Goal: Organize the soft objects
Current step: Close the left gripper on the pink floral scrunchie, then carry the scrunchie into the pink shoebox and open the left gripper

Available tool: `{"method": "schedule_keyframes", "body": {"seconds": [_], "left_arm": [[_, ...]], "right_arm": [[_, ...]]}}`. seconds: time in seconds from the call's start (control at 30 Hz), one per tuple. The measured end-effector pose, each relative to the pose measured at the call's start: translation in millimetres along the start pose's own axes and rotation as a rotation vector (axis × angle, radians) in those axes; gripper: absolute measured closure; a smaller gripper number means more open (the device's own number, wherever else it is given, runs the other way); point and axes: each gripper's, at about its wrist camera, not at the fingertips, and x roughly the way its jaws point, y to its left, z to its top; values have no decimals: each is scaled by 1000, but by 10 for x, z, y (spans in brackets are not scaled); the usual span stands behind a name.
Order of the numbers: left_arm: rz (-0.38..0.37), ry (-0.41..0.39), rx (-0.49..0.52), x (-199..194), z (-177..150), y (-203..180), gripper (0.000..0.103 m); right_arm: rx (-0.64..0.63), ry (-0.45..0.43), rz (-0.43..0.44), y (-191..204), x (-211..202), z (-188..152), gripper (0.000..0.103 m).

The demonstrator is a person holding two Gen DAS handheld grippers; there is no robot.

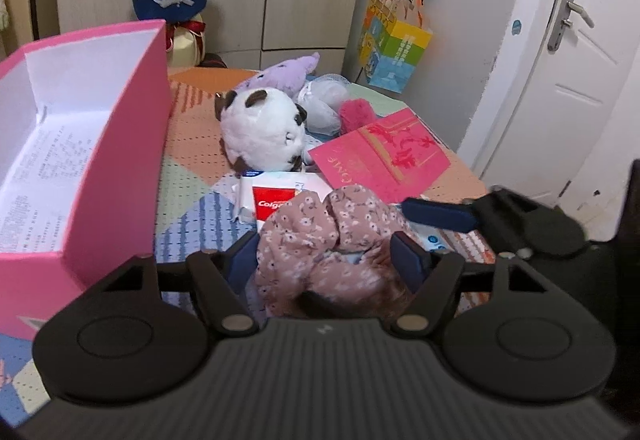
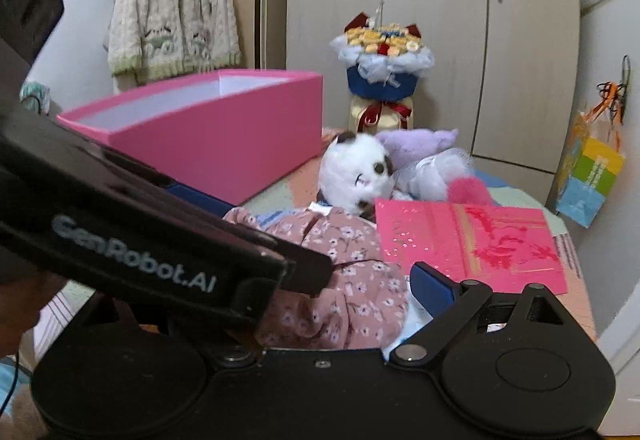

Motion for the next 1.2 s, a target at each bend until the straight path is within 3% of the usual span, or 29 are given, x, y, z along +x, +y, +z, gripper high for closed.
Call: {"method": "schedule_keyframes", "body": {"seconds": [0.17,0.27,0.43,0.53,1.2], "left_arm": [[-5,23,-10,83,-12,46,40],[2,35,-23,113,-30,69,43],[23,34,-8,109,-76,44,53],[12,29,10,60,-70,11,67],[-18,-2,-15,-602,40,32,68]], "right_arm": [[6,4,7,14,42,-36,12],[4,-9,1,21,11,-60,24],[34,-21,15,66,-62,-80,60],[20,-19,-31,159,-60,-58,64],[-17,18,-46,503,-509,356,65]]}}
